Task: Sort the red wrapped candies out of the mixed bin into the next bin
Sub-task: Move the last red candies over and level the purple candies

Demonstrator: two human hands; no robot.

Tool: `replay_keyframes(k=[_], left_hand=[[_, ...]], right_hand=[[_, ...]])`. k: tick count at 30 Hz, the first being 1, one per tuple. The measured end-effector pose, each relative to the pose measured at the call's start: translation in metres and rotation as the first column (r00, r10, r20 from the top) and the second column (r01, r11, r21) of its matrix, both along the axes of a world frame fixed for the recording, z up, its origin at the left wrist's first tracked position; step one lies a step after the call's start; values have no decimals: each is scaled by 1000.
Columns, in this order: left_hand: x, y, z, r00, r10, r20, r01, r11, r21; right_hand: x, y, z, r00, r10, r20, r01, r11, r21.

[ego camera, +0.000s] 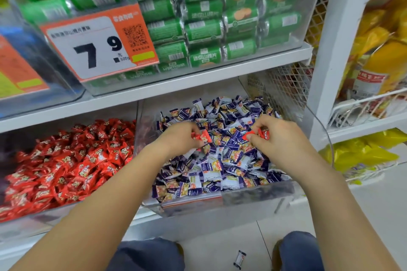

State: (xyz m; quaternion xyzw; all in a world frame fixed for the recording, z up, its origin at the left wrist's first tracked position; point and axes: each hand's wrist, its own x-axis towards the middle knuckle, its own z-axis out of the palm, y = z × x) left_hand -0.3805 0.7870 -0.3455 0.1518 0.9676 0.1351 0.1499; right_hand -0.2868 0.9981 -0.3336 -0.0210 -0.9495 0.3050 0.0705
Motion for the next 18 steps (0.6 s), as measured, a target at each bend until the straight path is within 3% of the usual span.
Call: replay_keyframes(k=[3,6,8,10,14,18], left_hand=[[9,-7,17,989,143,47,-150,957,250],[19,-14,35,917,209,339,-364,783,504],[24,-21,43,894,195,402,-409,721,559],[27,-27,49,922,214,324,-368,746,555],[48,-51,64,978,203,-55,-164,899,405],[87,-112,72,948,258,-186,-170,906,389]], right_hand=[[2,-7,5,1000,5,-14,-4,1000,3],[4,-22,13,999,31,-25,-31,999,-6],[5,-37,19,997,61,-38,-61,998,-19],[5,-53,24,995,85,-54,-86,996,-27],[5,-91,33,985,135,-109,-142,988,-58],[5,-139,37,964,167,-208,-210,956,-205]])
